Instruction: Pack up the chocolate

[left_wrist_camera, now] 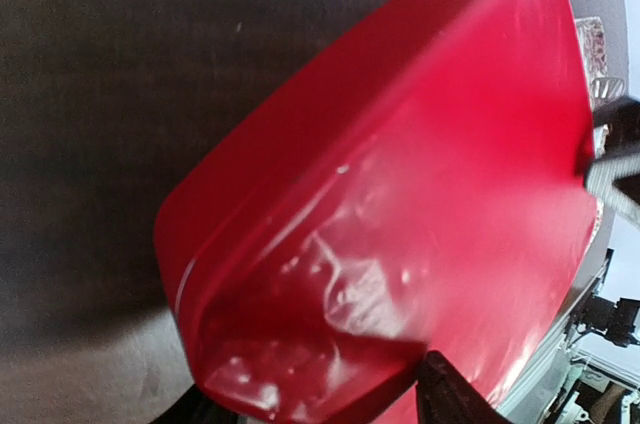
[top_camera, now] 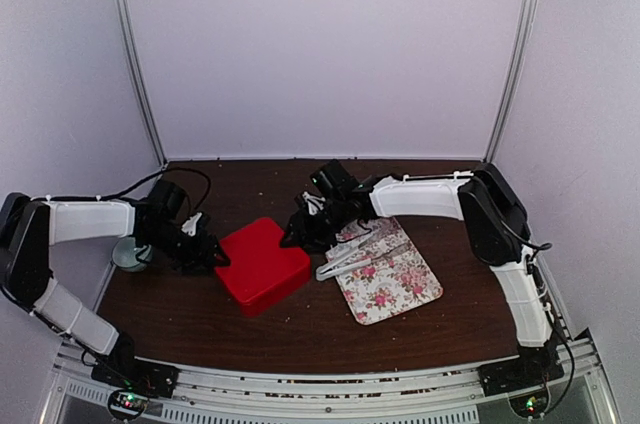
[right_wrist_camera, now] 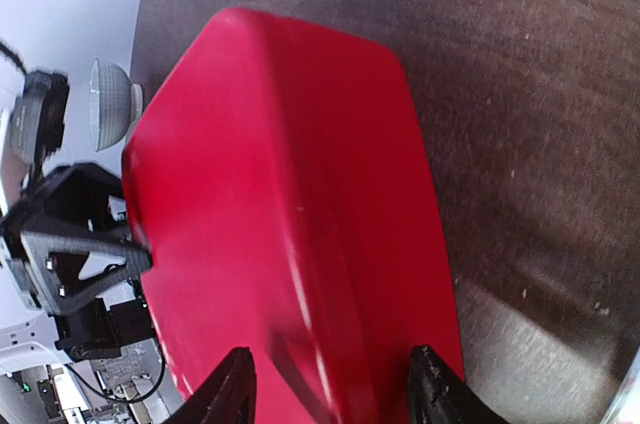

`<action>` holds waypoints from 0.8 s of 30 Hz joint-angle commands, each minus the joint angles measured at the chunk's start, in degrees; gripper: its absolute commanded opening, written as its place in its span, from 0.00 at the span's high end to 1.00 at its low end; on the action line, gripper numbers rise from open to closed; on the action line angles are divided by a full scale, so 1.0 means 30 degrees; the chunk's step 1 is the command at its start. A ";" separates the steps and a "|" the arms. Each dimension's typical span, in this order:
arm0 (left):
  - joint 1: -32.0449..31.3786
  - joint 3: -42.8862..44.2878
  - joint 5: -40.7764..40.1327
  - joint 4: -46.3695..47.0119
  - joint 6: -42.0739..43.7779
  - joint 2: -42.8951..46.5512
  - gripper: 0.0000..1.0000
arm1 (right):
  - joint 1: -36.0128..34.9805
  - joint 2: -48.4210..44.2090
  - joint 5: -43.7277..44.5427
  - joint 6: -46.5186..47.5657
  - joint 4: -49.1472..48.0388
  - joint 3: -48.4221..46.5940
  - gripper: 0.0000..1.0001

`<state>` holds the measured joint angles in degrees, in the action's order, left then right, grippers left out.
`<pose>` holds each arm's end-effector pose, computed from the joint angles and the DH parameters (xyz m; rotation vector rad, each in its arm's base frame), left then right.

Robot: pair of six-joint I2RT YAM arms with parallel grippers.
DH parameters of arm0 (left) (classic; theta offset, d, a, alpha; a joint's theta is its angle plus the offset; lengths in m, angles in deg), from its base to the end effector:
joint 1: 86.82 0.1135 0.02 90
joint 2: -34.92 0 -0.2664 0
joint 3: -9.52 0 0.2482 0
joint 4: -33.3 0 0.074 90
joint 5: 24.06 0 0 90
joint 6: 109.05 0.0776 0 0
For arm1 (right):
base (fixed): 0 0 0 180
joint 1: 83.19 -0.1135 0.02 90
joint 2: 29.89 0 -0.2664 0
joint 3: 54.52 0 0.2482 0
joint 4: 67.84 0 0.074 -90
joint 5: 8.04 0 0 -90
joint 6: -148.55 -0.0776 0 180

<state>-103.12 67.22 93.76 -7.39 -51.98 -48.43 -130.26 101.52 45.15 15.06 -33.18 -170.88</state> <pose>0.2491 -0.1106 0.1400 -0.2646 2.8282 -0.8862 0.3228 0.4153 0.1450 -0.4237 2.7527 1.3679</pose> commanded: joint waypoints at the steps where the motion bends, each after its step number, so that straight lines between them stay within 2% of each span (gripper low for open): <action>1: -0.0045 0.1654 -0.0588 0.0932 0.1583 -0.1409 0.41 | -0.0965 -0.1881 -0.0741 -0.0633 -0.1666 0.1585 0.48; 14: -0.0067 0.4464 0.0852 0.0258 0.4090 -0.4128 0.43 | -0.2059 -0.4020 -0.0427 -0.0768 -0.1747 0.4910 0.49; 18: -0.0480 0.4490 0.1163 -0.0189 0.4494 -0.3911 0.46 | -0.1921 -0.4658 0.0282 -0.0467 -0.1017 0.5281 0.49; 24: -0.1085 0.3057 0.1414 0.0178 0.4090 -0.2482 0.48 | -0.1764 -0.5441 0.1015 0.0226 0.0492 0.4889 0.46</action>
<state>-104.51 78.60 94.85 -7.67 -40.55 -59.25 -135.85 89.08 46.02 13.78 -33.75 -155.36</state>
